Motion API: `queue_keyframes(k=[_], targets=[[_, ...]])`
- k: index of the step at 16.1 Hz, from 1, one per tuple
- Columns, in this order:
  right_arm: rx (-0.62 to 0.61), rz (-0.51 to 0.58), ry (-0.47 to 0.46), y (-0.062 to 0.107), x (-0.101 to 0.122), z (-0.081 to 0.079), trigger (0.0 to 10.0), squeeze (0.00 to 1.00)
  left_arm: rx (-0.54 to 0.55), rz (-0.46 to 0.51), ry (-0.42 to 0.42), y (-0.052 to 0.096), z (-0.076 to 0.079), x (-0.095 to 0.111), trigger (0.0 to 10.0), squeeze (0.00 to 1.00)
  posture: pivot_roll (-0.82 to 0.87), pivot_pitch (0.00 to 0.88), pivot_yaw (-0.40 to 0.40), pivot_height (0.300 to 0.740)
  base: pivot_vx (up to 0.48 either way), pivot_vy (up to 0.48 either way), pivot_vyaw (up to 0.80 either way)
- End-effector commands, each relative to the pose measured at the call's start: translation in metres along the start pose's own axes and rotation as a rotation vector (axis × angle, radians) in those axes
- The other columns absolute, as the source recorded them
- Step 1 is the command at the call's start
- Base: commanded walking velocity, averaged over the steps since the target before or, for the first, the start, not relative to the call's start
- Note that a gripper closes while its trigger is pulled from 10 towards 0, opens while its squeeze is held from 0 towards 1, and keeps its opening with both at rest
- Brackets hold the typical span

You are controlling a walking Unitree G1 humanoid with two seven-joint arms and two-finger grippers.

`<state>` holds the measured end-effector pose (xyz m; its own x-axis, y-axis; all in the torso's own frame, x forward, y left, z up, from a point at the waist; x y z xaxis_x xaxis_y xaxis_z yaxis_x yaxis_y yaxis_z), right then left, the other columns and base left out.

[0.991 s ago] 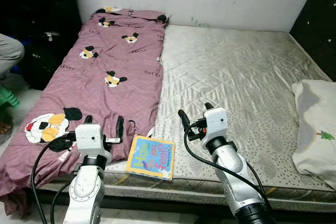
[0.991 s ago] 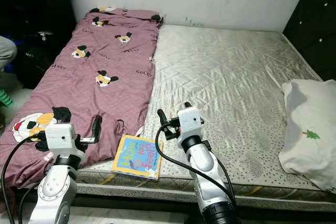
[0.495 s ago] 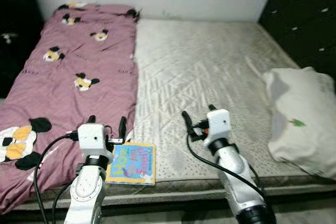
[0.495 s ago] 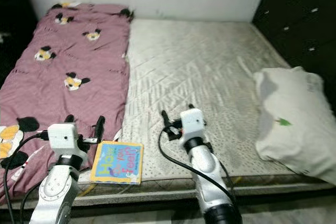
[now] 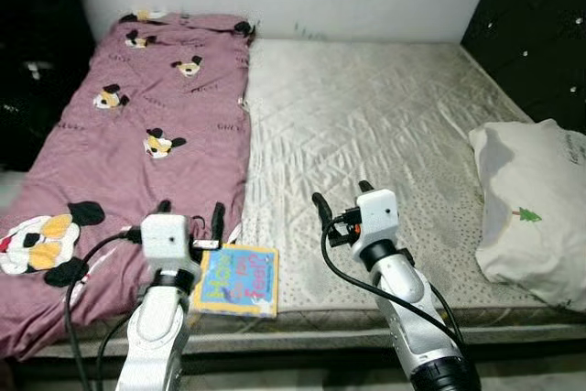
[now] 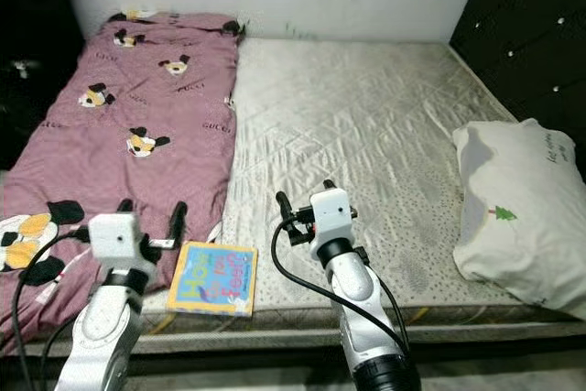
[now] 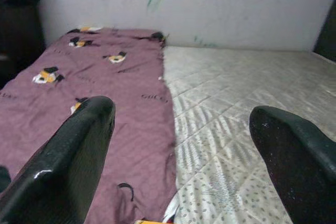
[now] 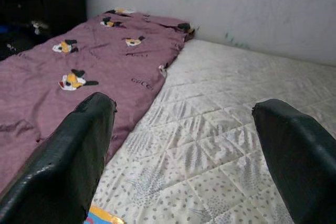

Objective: Clean up the room

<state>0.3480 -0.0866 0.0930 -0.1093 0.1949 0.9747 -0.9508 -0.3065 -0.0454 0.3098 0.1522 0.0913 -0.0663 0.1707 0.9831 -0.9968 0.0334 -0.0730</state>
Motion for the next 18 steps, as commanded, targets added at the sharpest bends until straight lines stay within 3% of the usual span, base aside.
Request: queue_keyframes(k=[1,11,18], targets=[[-0.016,0.011,0.003,0.0,0.002,0.003,10.0,0.0,-0.031,-0.016,-0.003,-0.003,0.007,-0.003,10.0,0.0,0.04,0.046,-0.005,0.74,0.0,0.0,0.0],[-0.07,0.018,0.038,0.008,0.004,0.022,10.0,0.0,-0.075,-0.028,0.024,-0.013,0.023,-0.009,10.0,0.0,-0.03,0.056,0.031,0.74,0.0,0.0,0.0],[-0.09,0.013,0.031,0.011,0.002,0.018,10.0,0.0,-0.077,-0.025,0.017,-0.014,0.021,-0.009,10.0,0.0,-0.03,0.052,0.041,0.74,0.0,0.0,0.0]])
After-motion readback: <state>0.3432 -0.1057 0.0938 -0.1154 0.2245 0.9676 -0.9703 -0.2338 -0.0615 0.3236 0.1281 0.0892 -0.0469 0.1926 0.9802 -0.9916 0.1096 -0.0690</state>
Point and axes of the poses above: a point about 5 cm out from each wrist's last joint towards the gripper, its own y axis pointing back from the gripper into the wrist, its own x axis along the axis of the wrist's last joint, z = x × y, the point moved 5 cm from there along -y, pointing out of the wrist towards the gripper, and after that the axes turned 9 degrees about y, right-handed, at the moved point
